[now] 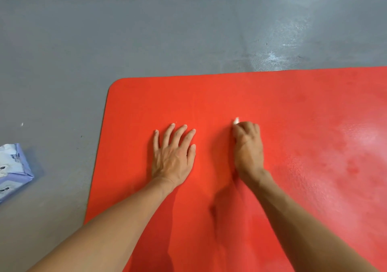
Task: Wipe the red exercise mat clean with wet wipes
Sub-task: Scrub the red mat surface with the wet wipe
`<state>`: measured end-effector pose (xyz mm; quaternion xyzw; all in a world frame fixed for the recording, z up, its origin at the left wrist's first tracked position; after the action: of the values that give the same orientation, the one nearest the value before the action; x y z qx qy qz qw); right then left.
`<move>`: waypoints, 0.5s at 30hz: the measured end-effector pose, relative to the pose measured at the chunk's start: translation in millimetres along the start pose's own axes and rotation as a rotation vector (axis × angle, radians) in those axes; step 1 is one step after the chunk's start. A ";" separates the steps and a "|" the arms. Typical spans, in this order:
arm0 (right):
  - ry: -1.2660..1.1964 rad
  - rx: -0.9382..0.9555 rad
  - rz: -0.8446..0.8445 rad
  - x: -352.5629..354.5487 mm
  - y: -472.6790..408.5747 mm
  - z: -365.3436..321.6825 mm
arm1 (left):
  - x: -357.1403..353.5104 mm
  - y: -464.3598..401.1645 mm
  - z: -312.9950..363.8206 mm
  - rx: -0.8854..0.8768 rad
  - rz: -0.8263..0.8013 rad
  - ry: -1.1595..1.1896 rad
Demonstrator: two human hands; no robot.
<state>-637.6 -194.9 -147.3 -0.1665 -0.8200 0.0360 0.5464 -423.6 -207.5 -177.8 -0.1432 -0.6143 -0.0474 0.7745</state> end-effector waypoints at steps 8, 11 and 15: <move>0.049 0.188 -0.095 12.4 -1.8 12.2 | 2.5 -2.0 -0.8 0.006 -0.005 0.063; -0.004 -0.071 -0.021 10.7 8.9 17.1 | 2.8 -2.0 -4.8 0.005 0.018 0.112; -0.122 0.248 -0.152 -10.6 74.0 -84.9 | -3.1 -2.3 -6.2 0.004 -0.099 0.121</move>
<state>-539.4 -138.9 -140.6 -0.0326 -0.8511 0.1057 0.5132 -419.2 -211.8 -181.7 -0.1081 -0.5726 -0.0932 0.8074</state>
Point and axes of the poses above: each hand's wrist, its own y-axis away from the middle knuckle, its own x-axis out of the back of the hand, z = x × y, the point moved 8 cm from there along -y, towards the middle knuckle, and after that the axes turned 1 degree about x, right-handed, at the moved point
